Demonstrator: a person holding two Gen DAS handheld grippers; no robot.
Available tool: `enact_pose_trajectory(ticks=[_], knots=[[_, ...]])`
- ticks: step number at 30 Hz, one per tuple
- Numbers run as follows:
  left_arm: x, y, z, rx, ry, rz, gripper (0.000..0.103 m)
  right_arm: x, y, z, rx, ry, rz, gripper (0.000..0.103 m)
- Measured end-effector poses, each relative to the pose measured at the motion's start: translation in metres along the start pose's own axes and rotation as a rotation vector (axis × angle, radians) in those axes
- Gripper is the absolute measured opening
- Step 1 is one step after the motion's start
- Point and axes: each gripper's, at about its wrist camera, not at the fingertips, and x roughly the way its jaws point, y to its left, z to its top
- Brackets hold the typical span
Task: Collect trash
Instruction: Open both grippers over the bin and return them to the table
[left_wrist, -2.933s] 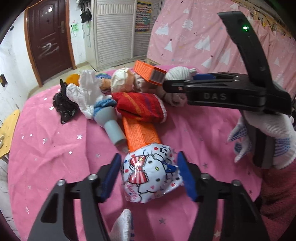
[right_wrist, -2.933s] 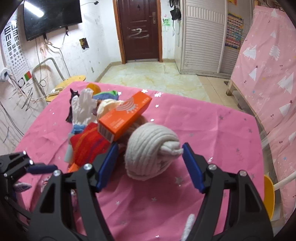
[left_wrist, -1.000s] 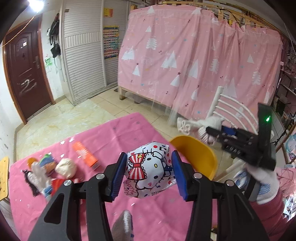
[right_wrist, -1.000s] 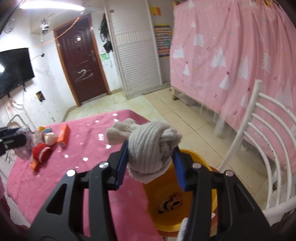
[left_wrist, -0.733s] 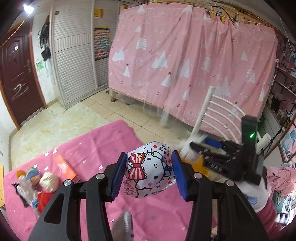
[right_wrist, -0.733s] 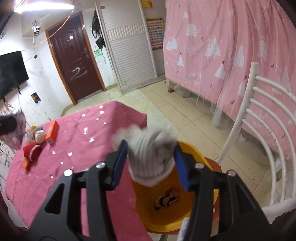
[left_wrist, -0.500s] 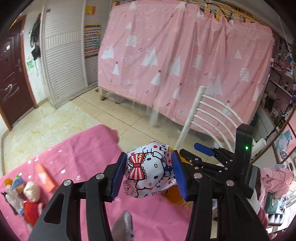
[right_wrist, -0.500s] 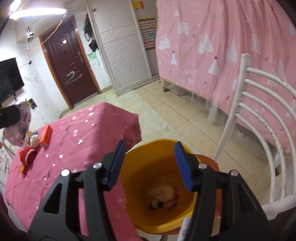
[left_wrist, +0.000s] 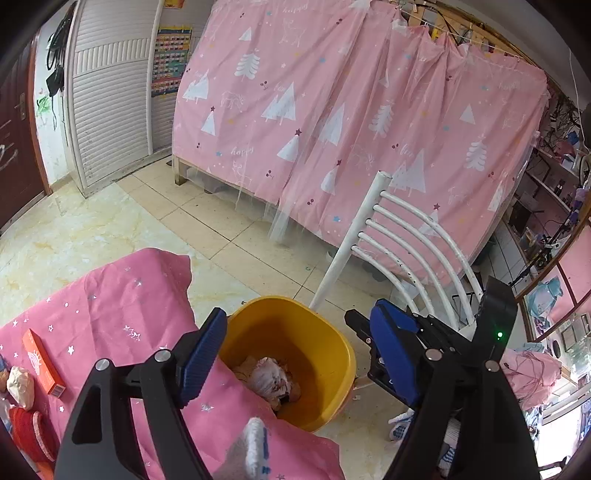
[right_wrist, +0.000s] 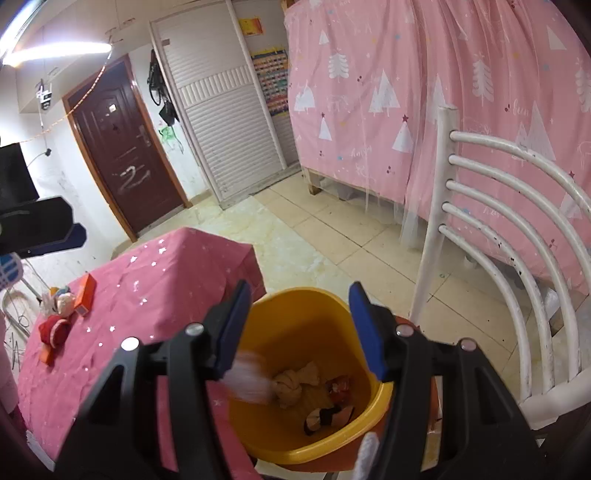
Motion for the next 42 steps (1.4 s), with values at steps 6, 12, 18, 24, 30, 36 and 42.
enact_pose_trajectory(ticks=[6, 12, 18, 24, 30, 36, 42], knots=[[-0.013, 0.011, -0.005, -0.021, -0.010, 0.018, 0.072, 0.002, 0.015, 0.000, -0.027, 0.006, 0.027, 0.053], [-0.038, 0.034, -0.010, -0.045, -0.045, 0.047, 0.072, 0.000, 0.039, 0.003, -0.057, 0.014, 0.070, 0.053], [-0.065, 0.068, -0.016, -0.091, -0.082, 0.086, 0.072, -0.001, 0.070, 0.007, -0.106, 0.023, 0.105, 0.053], [-0.096, 0.104, -0.023, -0.139, -0.123, 0.128, 0.072, 0.003, 0.112, 0.009, -0.176, 0.038, 0.134, 0.053], [-0.126, 0.142, -0.037, -0.184, -0.157, 0.170, 0.072, 0.007, 0.151, 0.009, -0.229, 0.050, 0.169, 0.061], [-0.153, 0.176, -0.052, -0.227, -0.188, 0.216, 0.072, 0.010, 0.195, 0.006, -0.299, 0.069, 0.202, 0.061], [-0.179, 0.217, -0.068, -0.278, -0.211, 0.287, 0.073, 0.015, 0.232, 0.001, -0.348, 0.088, 0.228, 0.061]])
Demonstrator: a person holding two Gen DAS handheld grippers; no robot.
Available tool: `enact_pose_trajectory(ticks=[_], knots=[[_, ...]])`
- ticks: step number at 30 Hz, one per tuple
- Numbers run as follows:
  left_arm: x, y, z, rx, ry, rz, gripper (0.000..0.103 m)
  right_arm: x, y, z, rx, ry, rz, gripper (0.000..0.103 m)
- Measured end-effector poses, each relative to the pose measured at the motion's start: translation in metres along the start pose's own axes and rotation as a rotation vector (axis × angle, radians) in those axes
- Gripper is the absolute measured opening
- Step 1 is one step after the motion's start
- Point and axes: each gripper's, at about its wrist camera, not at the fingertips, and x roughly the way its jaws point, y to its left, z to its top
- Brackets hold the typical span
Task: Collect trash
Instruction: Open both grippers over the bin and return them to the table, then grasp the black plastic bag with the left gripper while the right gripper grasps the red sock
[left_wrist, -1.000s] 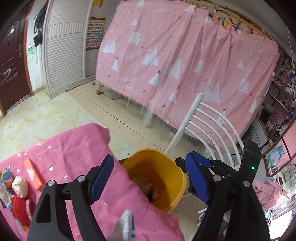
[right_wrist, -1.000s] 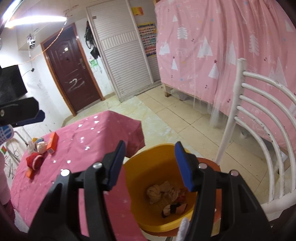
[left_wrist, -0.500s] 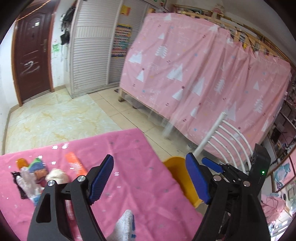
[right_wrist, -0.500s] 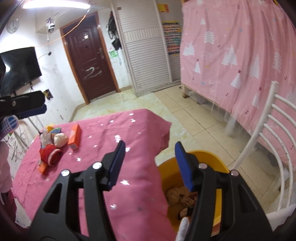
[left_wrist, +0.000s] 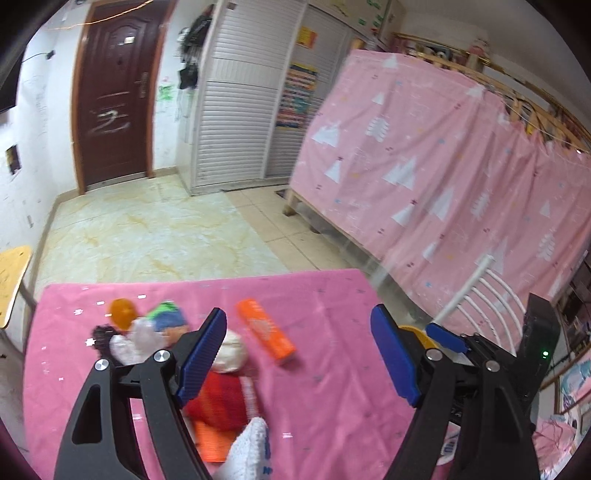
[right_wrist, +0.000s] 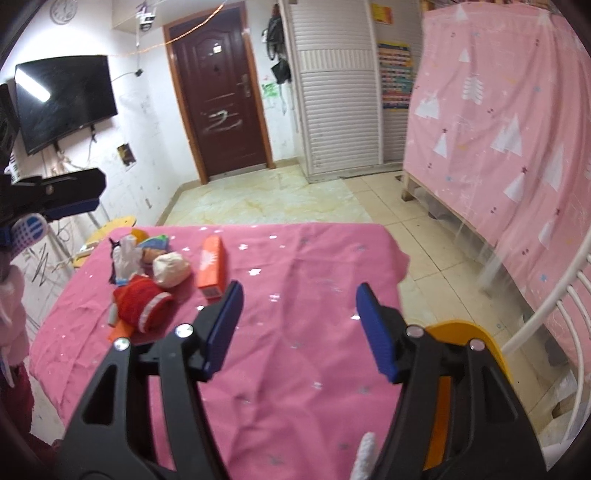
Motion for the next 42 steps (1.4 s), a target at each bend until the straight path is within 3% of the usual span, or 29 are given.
enact_pose_trajectory(ticks=[17, 31, 36, 42], knots=[[-0.009, 0.138, -0.012, -0.139, 0.009, 0.207, 0.075, 0.038, 0.086, 0.003, -0.119, 0.074, 0.095, 0.061], [0.028, 0.206, -0.021, -0.235, 0.096, 0.340, 0.075, 0.060, 0.126, -0.001, -0.178, 0.123, 0.126, 0.061], [0.043, 0.215, -0.025, -0.254, 0.136, 0.352, 0.074, 0.063, 0.133, -0.001, -0.193, 0.131, 0.130, 0.061], [0.057, 0.215, -0.029, -0.254, 0.184, 0.292, 0.059, 0.066, 0.138, -0.002, -0.203, 0.142, 0.135, 0.061]])
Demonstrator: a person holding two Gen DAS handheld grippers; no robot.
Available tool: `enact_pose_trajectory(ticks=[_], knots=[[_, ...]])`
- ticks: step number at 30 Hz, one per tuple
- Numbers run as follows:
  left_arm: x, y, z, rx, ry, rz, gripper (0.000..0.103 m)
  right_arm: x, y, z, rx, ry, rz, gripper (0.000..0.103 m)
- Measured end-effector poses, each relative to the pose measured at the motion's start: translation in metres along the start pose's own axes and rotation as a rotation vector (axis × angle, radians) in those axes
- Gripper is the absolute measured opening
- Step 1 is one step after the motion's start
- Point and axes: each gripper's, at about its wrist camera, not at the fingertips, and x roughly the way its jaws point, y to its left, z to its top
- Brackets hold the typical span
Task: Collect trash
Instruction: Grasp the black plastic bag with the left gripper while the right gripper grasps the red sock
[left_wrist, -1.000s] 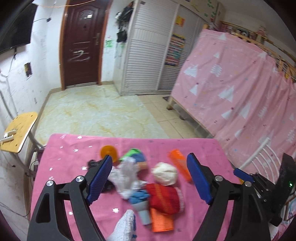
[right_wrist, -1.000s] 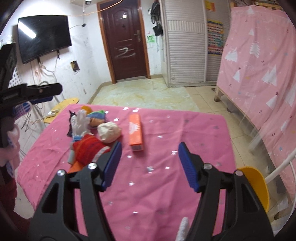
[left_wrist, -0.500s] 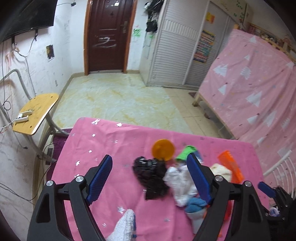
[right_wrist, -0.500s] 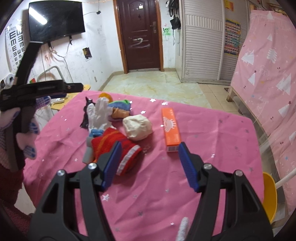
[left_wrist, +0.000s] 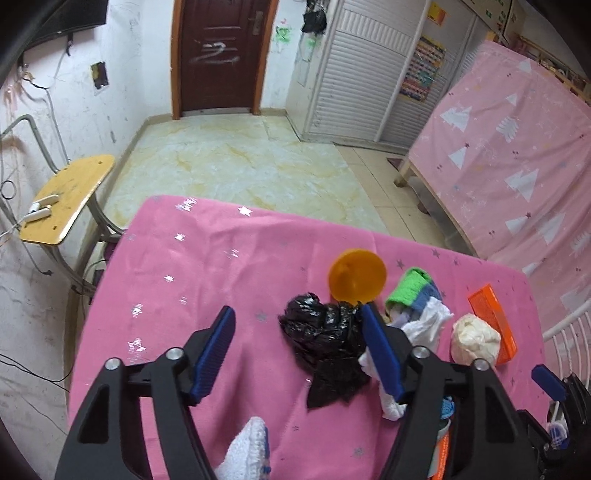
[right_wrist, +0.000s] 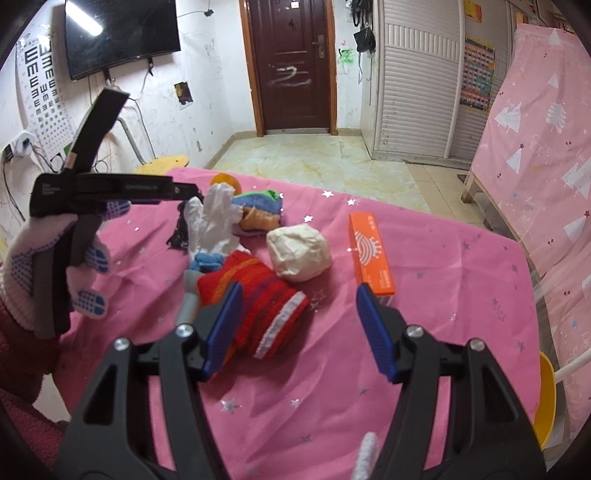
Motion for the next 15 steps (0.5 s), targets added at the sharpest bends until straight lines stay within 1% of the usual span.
enact_pose_trajectory(ticks=[4, 5, 6, 8, 10, 15], knots=[[0.008, -0.002, -0.005, -0.005, 0.025, -0.037, 0.051, 0.000, 0.004, -0.001, -0.009, 0.005, 0.006, 0.061], [0.010, -0.002, -0.007, -0.011, 0.033, -0.055, 0.047, 0.000, 0.004, -0.002, -0.010, 0.006, 0.008, 0.061], [0.011, -0.002, -0.009, -0.014, 0.039, -0.072, 0.035, 0.000, 0.005, -0.002, -0.010, 0.006, 0.009, 0.061], [0.011, -0.004, -0.013, -0.015, 0.044, -0.096, 0.023, 0.000, 0.005, -0.002, -0.011, 0.007, 0.011, 0.061], [0.007, -0.007, -0.017, -0.004, 0.024, -0.088, 0.020, 0.000, 0.006, -0.003, -0.012, 0.010, 0.013, 0.061], [-0.011, -0.007, -0.019, -0.014, -0.016, -0.102, 0.020, -0.002, 0.007, -0.005, -0.016, 0.010, 0.021, 0.061]])
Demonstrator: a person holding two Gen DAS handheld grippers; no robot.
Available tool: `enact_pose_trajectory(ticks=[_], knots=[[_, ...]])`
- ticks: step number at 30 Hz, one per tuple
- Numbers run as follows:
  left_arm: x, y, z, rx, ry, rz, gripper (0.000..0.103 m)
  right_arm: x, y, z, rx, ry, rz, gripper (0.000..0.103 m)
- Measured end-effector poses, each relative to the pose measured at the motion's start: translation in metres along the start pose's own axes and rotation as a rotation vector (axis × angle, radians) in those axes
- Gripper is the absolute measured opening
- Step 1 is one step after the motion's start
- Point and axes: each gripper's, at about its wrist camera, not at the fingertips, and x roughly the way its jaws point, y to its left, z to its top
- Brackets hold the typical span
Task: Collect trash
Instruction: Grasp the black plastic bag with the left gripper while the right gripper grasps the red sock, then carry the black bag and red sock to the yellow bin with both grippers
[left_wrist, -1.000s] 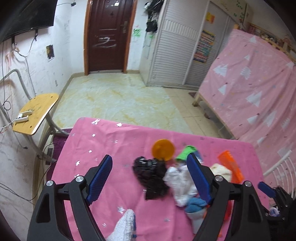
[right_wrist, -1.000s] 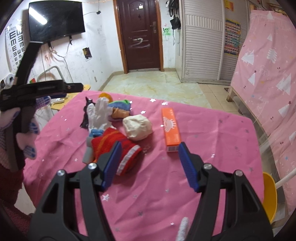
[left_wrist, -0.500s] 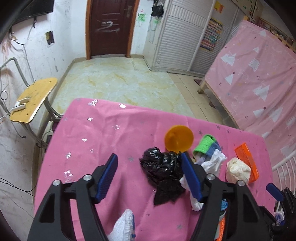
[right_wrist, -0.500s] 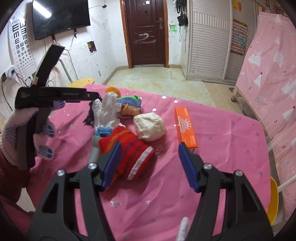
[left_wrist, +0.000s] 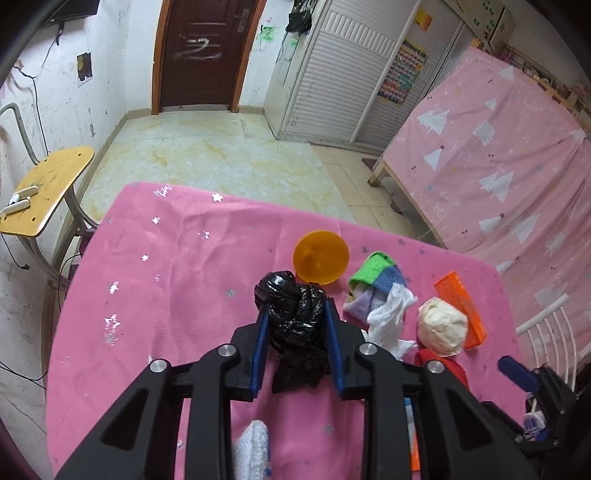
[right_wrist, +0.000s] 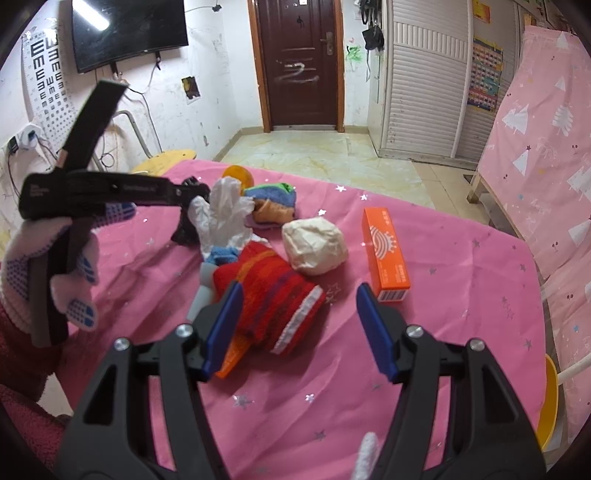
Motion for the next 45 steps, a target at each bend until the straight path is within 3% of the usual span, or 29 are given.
enact_pose_trajectory(ticks=[13, 23, 28, 30, 33, 45], knots=[[-0.066, 0.002, 0.006, 0.027, -0.137, 0.045, 0.020, 0.002, 0.012, 0.000, -0.028, 0.009, 0.044, 0.061], [-0.087, -0.012, 0.001, 0.056, -0.166, 0.023, 0.020, 0.023, 0.021, 0.002, -0.058, 0.063, 0.053, 0.061], [-0.090, -0.019, -0.002, 0.072, -0.172, 0.023, 0.020, 0.026, 0.014, -0.002, -0.038, 0.072, 0.066, 0.044], [-0.090, -0.022, -0.003, 0.075, -0.171, 0.022, 0.020, 0.023, 0.012, -0.003, -0.031, 0.060, 0.072, 0.030], [-0.090, -0.028, -0.005, 0.084, -0.167, 0.020, 0.020, 0.018, 0.007, -0.003, -0.013, 0.043, 0.074, 0.017], [-0.091, -0.049, -0.007, 0.127, -0.167, 0.025, 0.020, -0.022, -0.014, -0.005, 0.058, -0.055, 0.113, 0.014]])
